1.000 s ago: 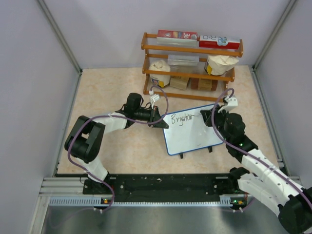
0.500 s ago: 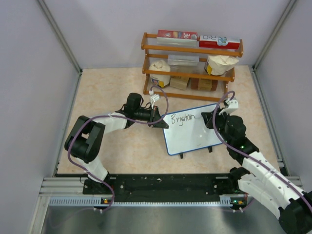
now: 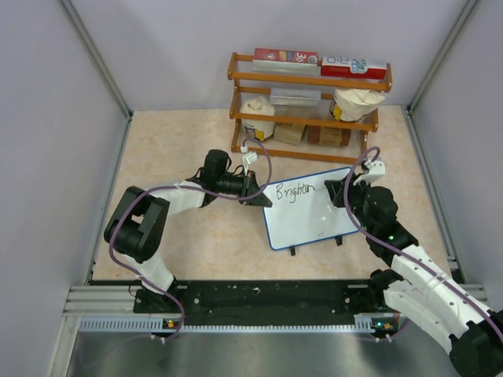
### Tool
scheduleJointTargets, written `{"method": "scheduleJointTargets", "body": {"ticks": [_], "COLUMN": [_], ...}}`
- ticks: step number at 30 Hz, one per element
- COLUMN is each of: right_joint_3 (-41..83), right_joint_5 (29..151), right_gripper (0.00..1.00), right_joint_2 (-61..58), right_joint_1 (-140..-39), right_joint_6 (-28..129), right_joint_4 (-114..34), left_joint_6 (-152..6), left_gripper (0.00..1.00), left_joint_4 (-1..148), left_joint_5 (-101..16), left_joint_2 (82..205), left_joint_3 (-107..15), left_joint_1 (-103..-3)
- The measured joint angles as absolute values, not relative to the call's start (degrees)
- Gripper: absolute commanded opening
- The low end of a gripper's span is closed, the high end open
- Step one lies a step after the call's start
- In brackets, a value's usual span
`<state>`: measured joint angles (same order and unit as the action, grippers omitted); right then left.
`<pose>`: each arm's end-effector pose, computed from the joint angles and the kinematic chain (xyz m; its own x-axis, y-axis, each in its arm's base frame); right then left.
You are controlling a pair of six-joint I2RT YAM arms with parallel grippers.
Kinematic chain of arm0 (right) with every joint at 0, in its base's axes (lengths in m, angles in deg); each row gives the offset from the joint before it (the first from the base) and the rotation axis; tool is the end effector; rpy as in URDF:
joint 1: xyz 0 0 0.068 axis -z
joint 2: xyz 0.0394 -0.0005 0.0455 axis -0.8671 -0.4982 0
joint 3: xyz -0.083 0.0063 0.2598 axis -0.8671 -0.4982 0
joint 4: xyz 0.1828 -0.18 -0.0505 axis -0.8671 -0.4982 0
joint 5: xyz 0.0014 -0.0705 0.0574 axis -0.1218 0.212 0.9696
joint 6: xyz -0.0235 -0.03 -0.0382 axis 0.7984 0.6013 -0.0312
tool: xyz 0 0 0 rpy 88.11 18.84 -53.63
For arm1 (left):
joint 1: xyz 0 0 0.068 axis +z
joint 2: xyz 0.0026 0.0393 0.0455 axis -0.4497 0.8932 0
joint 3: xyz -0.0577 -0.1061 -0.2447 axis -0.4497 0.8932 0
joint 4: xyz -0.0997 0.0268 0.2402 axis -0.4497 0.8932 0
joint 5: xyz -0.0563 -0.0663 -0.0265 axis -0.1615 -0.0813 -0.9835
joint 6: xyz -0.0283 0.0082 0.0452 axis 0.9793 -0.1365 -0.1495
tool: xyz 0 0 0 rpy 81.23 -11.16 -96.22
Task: Write a sentence on the whiteboard
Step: Write with the whiteboard marker on the whiteboard.
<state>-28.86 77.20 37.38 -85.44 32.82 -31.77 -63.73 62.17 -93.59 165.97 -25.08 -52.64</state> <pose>0.1688 0.0761 0.2609 -0.2703 0.3251 -0.9062 -0.2516 0.8847 0.3924 0.2970 -0.1784 0.1863 -0.7730 0.1738 -0.6101 0.6343 0.2210 -0.7408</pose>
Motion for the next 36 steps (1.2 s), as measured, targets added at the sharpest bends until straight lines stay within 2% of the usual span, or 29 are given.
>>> {"method": "scheduleJointTargets", "body": {"ticks": [36], "right_joint_3": [-27.7], "right_joint_5": [76.5], "right_gripper": [0.00], "right_joint_2": [35.5], "right_joint_1": [-82.3], "right_joint_6": [31.1], "right_joint_4": [-30.6], "left_joint_6": [-63.7], "left_gripper": [0.00], "left_joint_4": [62.4], "left_joint_5": [-93.5], "left_joint_2": [166.0], "left_joint_3": [-25.1], "left_joint_1": [-52.6]}}
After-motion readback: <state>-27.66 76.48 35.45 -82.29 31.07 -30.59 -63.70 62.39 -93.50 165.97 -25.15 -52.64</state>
